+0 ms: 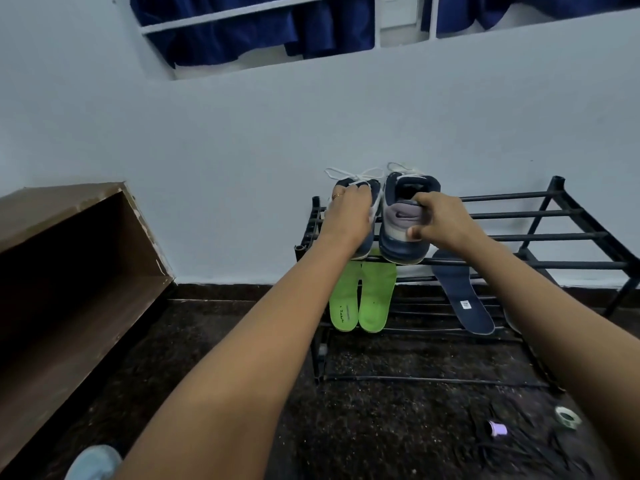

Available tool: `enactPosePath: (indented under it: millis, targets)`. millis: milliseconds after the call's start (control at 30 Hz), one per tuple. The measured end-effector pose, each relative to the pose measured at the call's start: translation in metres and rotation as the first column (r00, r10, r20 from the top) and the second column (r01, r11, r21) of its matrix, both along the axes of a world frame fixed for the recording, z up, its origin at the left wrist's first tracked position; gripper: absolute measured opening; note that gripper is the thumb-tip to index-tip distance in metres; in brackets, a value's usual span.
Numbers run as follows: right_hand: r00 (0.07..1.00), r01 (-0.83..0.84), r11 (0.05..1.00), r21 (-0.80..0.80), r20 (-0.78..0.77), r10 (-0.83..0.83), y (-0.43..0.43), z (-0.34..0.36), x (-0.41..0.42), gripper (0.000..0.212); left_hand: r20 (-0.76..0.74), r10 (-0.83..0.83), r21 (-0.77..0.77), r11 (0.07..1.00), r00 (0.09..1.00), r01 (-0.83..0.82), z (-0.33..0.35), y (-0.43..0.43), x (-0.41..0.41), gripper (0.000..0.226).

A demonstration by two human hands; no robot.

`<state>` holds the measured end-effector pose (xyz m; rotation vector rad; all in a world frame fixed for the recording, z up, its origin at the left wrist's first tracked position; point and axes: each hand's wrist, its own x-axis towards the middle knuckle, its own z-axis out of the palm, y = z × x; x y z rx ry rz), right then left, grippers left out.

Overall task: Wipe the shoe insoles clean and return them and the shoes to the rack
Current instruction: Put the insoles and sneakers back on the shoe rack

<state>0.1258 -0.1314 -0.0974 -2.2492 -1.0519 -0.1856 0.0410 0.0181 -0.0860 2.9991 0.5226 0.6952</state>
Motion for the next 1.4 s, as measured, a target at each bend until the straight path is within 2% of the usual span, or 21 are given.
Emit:
enactPosePath:
  millis: [200,367,600,1100,1267,1333,1400]
  targets:
    - [0.999,-0.024,0.997,-0.075,0.022,0.026,0.012,0.001,0.007,0.026,0.020,0.065,0.014,0.998,0.998,-0.066,-0.013,0.003,0.014,0.024]
    - [0.999,-0.034,0.992,-0.121,0.023,0.037,0.021,0.005,0.013,0.047,0.032,0.098,-0.017,0.995,0.995,-0.097,-0.017,0.003,0.014,0.026]
    - [0.999,-0.027,0.997,-0.072,0.033,0.029,0.020,0.003,0.009,0.044,0.015,0.180,-0.052,0.982,0.984,-0.179,-0.018,-0.005,0.013,0.030]
    - [1.000,0.005,0.995,-0.103,0.016,-0.003,0.044,0.003,-0.001,0.049,-0.031,0.066,-0.061,0.996,0.997,-0.068,-0.013,0.028,0.004,0.028]
    - [0.999,0.003,0.984,-0.176,-0.039,-0.010,0.045,0.004,-0.002,0.050,-0.070,0.072,-0.094,0.992,0.995,-0.079,-0.013,0.025,-0.003,0.038]
    - [0.998,0.016,0.990,-0.139,-0.062,-0.025,0.046,0.004,-0.008,0.053,-0.058,0.074,-0.105,0.991,0.996,-0.080,-0.012,0.022,-0.011,0.049]
    - [0.998,0.046,0.999,0.005,-0.039,-0.046,0.048,0.002,-0.020,0.056,-0.015,0.055,-0.079,0.995,0.998,-0.056,-0.008,0.024,-0.024,0.059]
